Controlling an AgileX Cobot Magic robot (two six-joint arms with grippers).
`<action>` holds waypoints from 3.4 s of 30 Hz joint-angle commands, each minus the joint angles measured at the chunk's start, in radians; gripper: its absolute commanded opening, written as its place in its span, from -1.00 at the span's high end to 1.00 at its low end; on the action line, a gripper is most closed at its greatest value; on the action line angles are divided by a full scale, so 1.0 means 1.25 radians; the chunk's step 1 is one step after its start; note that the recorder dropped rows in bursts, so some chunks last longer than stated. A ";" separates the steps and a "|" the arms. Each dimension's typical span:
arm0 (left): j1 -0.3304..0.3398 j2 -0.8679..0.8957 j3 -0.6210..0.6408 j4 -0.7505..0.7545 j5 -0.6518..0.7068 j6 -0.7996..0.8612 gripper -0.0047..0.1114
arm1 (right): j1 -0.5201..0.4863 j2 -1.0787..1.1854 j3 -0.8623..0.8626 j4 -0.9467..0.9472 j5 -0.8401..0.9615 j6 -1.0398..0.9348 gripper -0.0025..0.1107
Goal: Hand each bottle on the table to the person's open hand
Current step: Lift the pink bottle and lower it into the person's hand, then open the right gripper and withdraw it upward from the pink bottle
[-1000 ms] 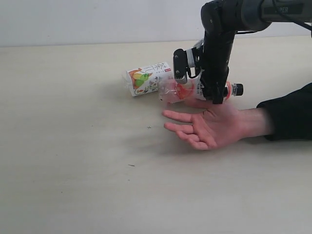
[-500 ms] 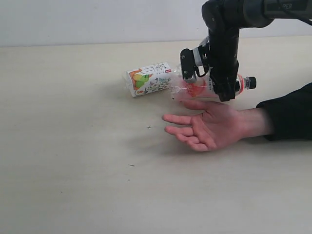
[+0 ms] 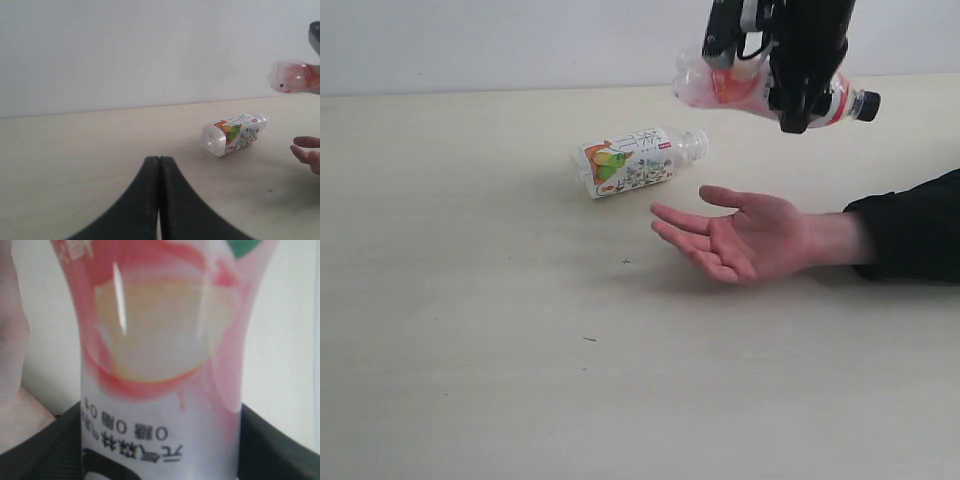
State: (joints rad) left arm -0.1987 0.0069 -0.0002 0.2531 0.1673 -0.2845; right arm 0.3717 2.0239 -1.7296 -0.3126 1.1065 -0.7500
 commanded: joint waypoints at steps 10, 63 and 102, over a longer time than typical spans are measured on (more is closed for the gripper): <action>0.000 -0.005 0.000 0.000 -0.003 -0.006 0.92 | 0.000 -0.093 0.053 0.206 0.092 0.389 0.96; 0.000 -0.005 0.000 0.000 -0.003 -0.006 0.92 | 0.000 0.018 0.137 0.388 0.092 0.497 -0.47; 0.000 -0.005 0.000 0.000 -0.003 -0.006 0.92 | 0.000 -1.018 0.977 0.594 -0.828 0.146 0.95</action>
State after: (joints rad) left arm -0.1987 0.0069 -0.0002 0.2531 0.1673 -0.2845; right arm 0.3717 0.8048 -0.5857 0.3307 0.2334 -0.5554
